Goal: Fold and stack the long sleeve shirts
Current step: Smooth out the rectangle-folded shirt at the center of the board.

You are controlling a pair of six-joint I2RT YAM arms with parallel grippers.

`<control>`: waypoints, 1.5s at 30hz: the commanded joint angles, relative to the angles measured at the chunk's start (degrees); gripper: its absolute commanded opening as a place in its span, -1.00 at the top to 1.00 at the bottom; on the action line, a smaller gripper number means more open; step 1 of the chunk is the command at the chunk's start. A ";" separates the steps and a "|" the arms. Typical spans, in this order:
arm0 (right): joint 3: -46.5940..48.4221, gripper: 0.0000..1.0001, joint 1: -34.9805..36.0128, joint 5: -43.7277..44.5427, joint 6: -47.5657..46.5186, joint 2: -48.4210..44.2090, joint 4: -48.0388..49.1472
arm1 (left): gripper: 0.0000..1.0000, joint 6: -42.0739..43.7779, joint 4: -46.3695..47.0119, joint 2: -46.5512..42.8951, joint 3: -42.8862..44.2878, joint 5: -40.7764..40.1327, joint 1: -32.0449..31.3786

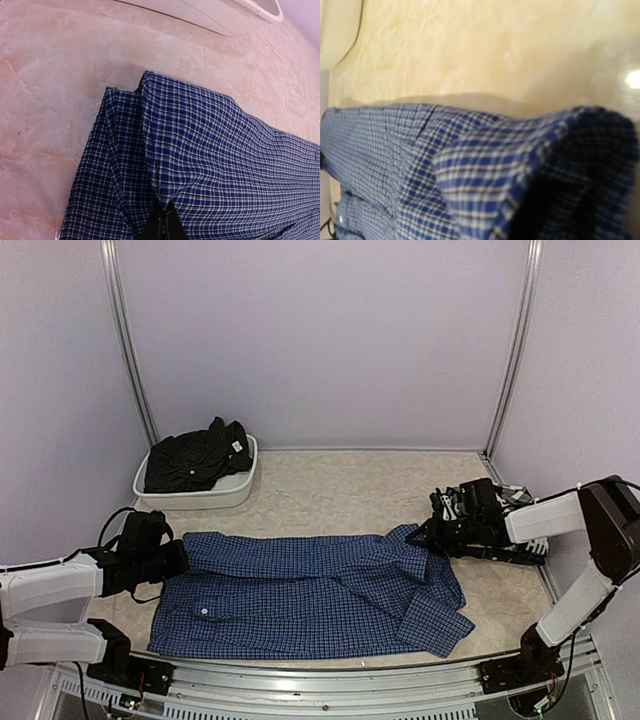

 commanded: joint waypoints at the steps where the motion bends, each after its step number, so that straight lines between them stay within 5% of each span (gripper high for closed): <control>1: -1.76 0.87 -1.99 3.24 -0.70 -3.87 -0.65 | 1.00 0.89 1.56 0.79 -1.11 -0.64 0.65; 13: -1.60 0.95 -2.33 14.00 -7.02 -4.56 -8.49 | 1.00 -0.79 -0.69 -0.17 -1.39 -1.84 1.21; 22: -3.15 0.46 -2.35 13.32 -8.15 -6.39 -11.25 | 1.00 -1.33 -1.29 -0.08 -1.41 -2.15 1.27; 29: -3.64 0.35 -2.19 16.02 -10.19 -14.02 -15.99 | 1.00 -1.46 -1.96 -0.18 -1.40 -1.94 1.29; 37: 1.34 0.18 -0.01 16.62 -13.88 -21.14 -17.71 | 0.42 -2.51 -3.19 -7.53 -1.02 -1.54 1.30; 45: 6.29 0.16 6.23 15.87 -15.85 -13.82 -12.74 | 0.02 -1.06 5.13 -9.91 -0.92 3.73 1.18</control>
